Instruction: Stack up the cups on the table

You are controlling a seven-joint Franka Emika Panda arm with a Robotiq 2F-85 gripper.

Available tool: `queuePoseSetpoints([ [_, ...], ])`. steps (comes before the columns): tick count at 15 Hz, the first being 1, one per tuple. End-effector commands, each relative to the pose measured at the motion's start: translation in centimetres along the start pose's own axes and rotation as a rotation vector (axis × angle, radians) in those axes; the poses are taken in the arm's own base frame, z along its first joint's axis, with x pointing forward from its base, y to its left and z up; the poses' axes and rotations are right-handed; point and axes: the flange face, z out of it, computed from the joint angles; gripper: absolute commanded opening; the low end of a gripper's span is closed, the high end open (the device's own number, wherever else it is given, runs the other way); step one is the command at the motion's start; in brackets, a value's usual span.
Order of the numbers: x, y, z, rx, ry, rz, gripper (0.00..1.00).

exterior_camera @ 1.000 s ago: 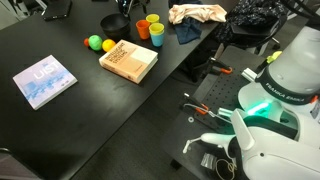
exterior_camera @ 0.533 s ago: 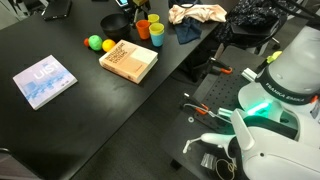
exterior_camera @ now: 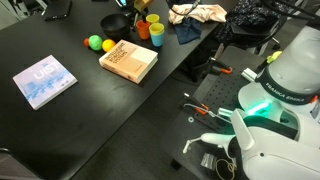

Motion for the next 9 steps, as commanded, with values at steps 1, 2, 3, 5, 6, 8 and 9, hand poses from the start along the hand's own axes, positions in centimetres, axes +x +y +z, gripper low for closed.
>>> queuePoseSetpoints([
  [1,1.3,0.06,0.46,0.004,0.026,-0.033,0.68],
  [2,1.4,0.08,0.55,0.002,0.025,-0.033,0.58],
  [3,1.43,0.12,0.61,0.0,0.023,-0.032,0.51],
  [5,1.38,0.18,0.67,-0.004,0.011,-0.026,0.35],
  [6,1.33,0.23,0.69,-0.007,0.01,-0.024,0.29],
  [8,1.18,0.3,0.7,-0.007,0.0,-0.016,0.13],
  [9,1.07,0.36,0.75,-0.012,-0.014,-0.008,0.06],
])
